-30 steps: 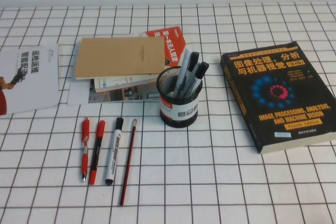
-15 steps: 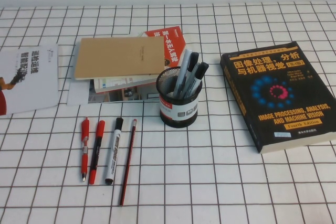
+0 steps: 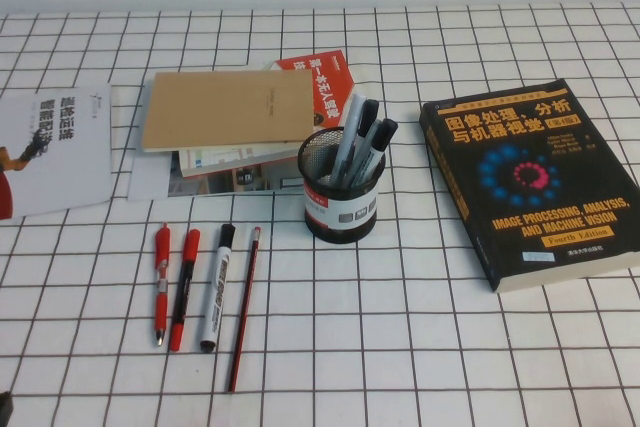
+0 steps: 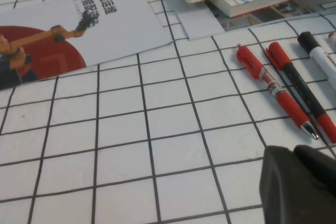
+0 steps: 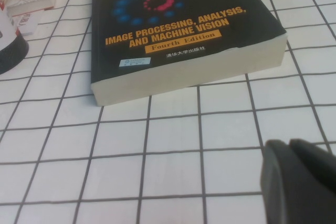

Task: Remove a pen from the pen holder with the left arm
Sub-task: 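Take a marker out of the pen holder and lay it on the table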

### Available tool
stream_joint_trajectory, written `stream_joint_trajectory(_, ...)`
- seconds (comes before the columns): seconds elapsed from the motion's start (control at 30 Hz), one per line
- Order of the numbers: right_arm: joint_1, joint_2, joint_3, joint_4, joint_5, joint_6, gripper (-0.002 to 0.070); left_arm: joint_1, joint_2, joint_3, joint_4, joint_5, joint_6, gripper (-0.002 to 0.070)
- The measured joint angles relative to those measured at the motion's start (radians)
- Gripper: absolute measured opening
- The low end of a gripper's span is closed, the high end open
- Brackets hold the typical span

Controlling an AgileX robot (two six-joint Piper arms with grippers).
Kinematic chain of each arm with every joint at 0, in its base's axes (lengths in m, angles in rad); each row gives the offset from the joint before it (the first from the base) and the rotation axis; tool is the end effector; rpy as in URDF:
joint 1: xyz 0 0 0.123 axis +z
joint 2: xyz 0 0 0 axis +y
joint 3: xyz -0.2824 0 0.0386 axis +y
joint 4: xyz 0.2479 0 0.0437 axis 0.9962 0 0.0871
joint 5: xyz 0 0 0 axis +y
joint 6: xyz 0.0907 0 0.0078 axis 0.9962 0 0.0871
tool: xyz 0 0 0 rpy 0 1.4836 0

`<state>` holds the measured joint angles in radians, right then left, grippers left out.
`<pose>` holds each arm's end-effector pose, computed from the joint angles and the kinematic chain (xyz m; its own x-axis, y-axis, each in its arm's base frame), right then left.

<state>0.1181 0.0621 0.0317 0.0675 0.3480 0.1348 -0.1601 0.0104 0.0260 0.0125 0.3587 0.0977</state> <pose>0.0561 0.0088 0.1677 -0.3648 0.1550 -0.9181 -0.0687 0.9789 0.1926 0.0534 -0.0082 0.1715 -0.2804 0.1559 -0.9471 0.1870 0.9767 0.1054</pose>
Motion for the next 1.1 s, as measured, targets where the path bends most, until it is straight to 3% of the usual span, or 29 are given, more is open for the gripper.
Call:
stream_joint_trajectory(0.3,0.0,0.0,0.0,0.0,0.0,0.0,-0.0016,0.093,-0.021,0.0,-0.046,0.012,0.005,-0.0001)
stream_joint_trajectory(1.1,0.0,0.0,0.0,0.0,0.0,0.0,-0.0016,0.095,-0.021,0.0,-0.048,0.014,0.007,-0.0002)
